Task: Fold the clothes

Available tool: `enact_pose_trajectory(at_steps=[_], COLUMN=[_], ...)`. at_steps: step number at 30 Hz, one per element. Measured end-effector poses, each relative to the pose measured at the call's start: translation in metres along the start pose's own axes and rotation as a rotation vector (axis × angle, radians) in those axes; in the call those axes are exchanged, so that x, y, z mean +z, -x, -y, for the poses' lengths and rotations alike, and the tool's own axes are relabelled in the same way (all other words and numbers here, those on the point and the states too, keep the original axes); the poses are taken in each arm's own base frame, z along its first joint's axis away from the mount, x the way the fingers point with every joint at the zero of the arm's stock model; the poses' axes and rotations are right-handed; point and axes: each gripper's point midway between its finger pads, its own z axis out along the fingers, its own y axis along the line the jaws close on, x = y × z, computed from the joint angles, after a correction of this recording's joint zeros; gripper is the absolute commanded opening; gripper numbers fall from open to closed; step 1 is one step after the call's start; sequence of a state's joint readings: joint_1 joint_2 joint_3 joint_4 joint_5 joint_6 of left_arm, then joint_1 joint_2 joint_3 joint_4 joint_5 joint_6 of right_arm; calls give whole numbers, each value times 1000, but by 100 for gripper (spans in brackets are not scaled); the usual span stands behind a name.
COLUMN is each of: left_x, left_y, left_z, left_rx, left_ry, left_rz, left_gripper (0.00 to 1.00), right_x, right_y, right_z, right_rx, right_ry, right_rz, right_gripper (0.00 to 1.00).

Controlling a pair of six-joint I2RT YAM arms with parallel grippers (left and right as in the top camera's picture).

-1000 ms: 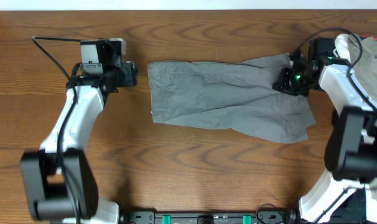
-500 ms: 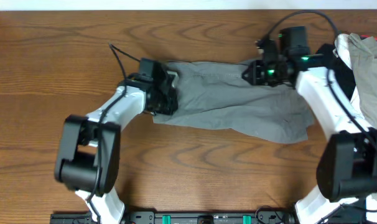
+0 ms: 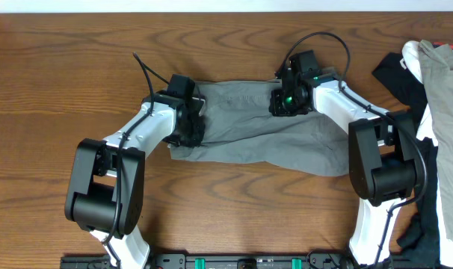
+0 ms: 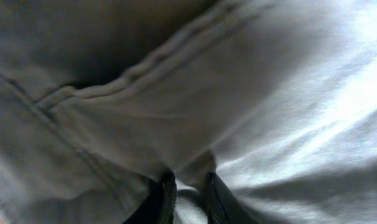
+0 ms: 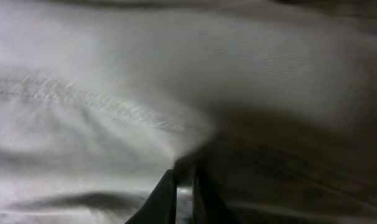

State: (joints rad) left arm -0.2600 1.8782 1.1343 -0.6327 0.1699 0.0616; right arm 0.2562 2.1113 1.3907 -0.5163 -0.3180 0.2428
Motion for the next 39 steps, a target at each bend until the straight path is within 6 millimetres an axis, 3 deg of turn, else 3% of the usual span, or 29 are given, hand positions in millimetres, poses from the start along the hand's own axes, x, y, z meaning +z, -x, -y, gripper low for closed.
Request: enact_pose_trajectory(at_steps=[5,10,15,18,20,22,24,26,29,32,35,39], left_x=[-2,-5,-13,-26,-44,-70,-100,-115,-128,-125,-107,-70], left_y=[-3,-7,-16,-15,-7,7,23,33,53,72,85,94], left_z=[-10,-35,-63,-69,-64,-56,-47,-42,-33,-27,-21,-19], left_rx=[-27,-120,-213,-243,-238,-225,-205,-189,-160,-131,-108,-99], left_ry=[39,51,68,63,45,19,-16,-39,-94,-125,-150,-167], left_rz=[-14,-23,-39,-8,55,151,267,332,423,475,480,441], left_gripper=[19,19,24,33,41,41,40,39,32,29,28,27], right_x=[-14,-48,-87,-121,-144,-166,-180,-181,-165,-144,-115,-76], right_y=[9,7,7,12,13,7,-5,-15,-39,-60,-91,-119], right_z=[40,111,131,113,89,62,34,13,-27,-61,-86,-94], right_rx=[110,276,296,227,166,107,36,-23,-165,-290,-389,-449], right_ry=[-161,-266,-217,-124,-59,-2,41,67,115,150,168,154], right_rz=[40,49,72,115,142,151,132,101,6,-70,-173,-290], right_gripper=[13,22,27,29,27,25,24,24,24,24,24,25])
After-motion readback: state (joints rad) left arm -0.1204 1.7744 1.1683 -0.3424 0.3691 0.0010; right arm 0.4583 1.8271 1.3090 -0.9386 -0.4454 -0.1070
